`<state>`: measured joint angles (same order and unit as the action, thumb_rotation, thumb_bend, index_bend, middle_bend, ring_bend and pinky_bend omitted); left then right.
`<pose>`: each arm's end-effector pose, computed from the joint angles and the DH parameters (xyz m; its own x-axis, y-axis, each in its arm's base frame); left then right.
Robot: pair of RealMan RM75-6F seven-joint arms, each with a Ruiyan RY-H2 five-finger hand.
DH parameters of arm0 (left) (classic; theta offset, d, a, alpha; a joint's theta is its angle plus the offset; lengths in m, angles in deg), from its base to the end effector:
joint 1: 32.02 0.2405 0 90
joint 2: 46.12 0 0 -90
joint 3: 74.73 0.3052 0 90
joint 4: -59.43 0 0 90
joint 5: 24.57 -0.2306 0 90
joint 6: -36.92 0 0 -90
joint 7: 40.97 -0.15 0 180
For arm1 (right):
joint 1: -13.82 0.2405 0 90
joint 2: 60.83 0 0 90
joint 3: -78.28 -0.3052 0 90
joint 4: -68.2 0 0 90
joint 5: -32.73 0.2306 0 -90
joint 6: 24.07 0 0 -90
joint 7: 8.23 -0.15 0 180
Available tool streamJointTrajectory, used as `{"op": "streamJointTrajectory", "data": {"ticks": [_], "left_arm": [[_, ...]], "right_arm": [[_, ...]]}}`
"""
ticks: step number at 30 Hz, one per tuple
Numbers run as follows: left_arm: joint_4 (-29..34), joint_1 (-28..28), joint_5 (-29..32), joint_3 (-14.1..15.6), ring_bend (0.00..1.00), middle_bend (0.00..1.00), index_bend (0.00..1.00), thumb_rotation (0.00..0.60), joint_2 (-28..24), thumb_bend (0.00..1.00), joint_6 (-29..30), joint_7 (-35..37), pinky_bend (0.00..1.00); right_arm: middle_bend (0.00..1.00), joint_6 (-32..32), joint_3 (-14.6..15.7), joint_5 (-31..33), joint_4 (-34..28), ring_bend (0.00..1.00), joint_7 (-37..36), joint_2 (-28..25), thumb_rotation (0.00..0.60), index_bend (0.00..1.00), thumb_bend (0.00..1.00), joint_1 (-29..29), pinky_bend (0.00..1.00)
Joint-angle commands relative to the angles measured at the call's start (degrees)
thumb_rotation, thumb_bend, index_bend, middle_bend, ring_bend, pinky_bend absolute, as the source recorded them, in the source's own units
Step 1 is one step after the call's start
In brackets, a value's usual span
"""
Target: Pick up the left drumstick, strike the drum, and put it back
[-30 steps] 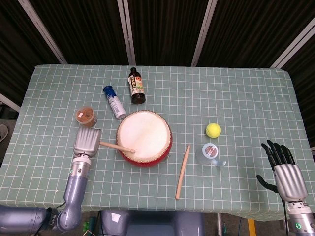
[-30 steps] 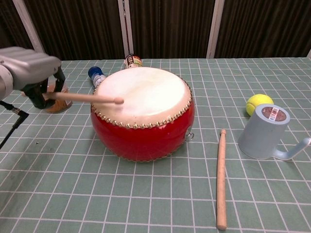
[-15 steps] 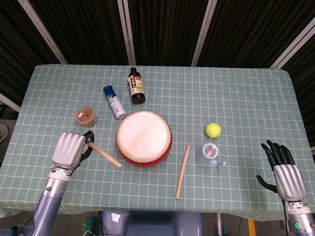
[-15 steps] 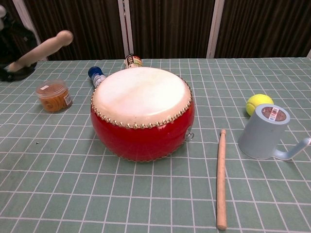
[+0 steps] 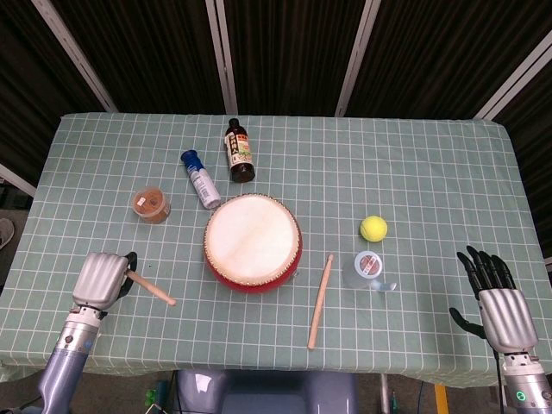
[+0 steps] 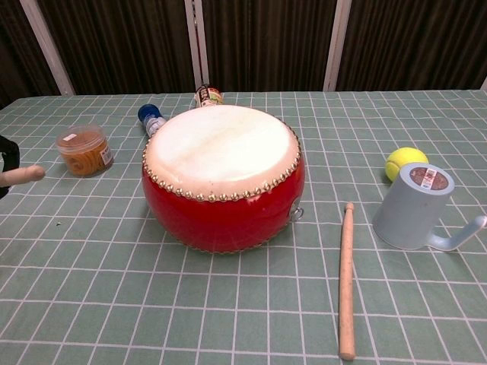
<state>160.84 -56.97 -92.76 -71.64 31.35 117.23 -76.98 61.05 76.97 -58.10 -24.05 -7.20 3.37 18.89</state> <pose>-0.2740 0.2631 0.0451 0.6244 0.1416 0.7681 0.7803 -0.1577 -0.6052 -0.3534 -0.1869 0.1525 0.4202 -0.0250 0.9071 -0.9041 -0.0968 0.4162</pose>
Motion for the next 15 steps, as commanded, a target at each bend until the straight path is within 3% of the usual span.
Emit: {"op": "streamJointTrajectory", "data": {"ticks": [1,6,9,11,15], "left_arm": [[-1.91,0.40,1.43,0.35,0.70,0.74,0.67,0.600,0.79,0.41,-1.70,-0.76,0.71],[-4.23,0.60,4.11,-0.39,0.65,0.70,0.63,0.600,1.21,0.39,-3.99,-1.92,0.68],[-3.93,0.39,6.00,-0.69,0.47,0.54,0.53,0.600,0.75,0.33,-5.37,-3.93,0.54],[-3.42,0.30,6.95,-0.92,0.31,0.38,0.42,0.600,0.46,0.27,-5.86,-4.97,0.40],[-2.57,0.36,7.61,-1.51,0.16,0.21,0.27,0.600,-0.01,0.21,-6.05,-5.46,0.24]], "right_arm": [[0.00,-0.05,0.01,0.00,-0.01,0.00,0.01,-0.01,0.600,0.00,0.26,0.02,0.07],[0.00,-0.14,0.02,-0.01,-0.04,0.00,-0.01,-0.04,0.600,0.00,0.26,0.05,0.07],[0.00,-0.11,0.02,0.01,-0.09,0.00,0.02,-0.06,0.600,0.00,0.26,0.02,0.07],[0.00,-0.15,0.03,0.05,-0.09,0.00,-0.01,-0.05,0.600,0.00,0.26,0.02,0.07],[0.00,-0.23,0.03,0.14,-0.13,0.00,0.02,-0.06,0.600,0.00,0.26,0.02,0.07]]}}
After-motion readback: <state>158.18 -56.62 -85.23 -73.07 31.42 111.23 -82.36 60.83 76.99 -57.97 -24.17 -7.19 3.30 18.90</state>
